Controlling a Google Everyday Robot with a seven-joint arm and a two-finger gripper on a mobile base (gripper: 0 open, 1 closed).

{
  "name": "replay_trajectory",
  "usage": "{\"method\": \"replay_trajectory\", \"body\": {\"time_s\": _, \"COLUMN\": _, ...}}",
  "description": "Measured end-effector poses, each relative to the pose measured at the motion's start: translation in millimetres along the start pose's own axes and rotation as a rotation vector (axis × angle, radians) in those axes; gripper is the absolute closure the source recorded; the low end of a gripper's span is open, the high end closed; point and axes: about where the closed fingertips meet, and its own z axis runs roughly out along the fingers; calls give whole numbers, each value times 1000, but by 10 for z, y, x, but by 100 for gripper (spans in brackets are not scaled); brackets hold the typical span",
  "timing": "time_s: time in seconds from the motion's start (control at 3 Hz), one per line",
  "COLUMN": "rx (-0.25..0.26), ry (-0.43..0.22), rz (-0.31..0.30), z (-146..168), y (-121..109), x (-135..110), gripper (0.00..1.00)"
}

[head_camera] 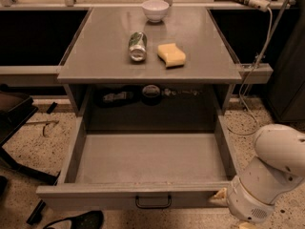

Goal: Close top drawer

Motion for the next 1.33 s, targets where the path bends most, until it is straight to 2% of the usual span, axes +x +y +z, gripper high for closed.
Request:
{"method": "replay_trajectory", "body": {"time_s": 0.33, "rx": 17, "ry": -4, "rz": -16, "z": -9, "y": -146, "x": -61, "gripper": 0}}
{"method": "replay_trajectory", "body": {"time_s": 0.67, "rx": 6, "ry": -6, "rz": -65, "z": 33, "y": -323, "x": -267, "gripper": 0}}
{"method": "replay_trajectory", "body": {"time_s": 1.0, "rx": 6, "ry": -6, "rz": -65, "z": 33, "y": -323, "x": -268, "gripper": 0}}
{"method": "replay_trajectory", "body": {"time_s": 1.33, "rx": 27, "ry": -8, "rz": -64, "z": -64, "y": -520, "x": -284, "gripper": 0}}
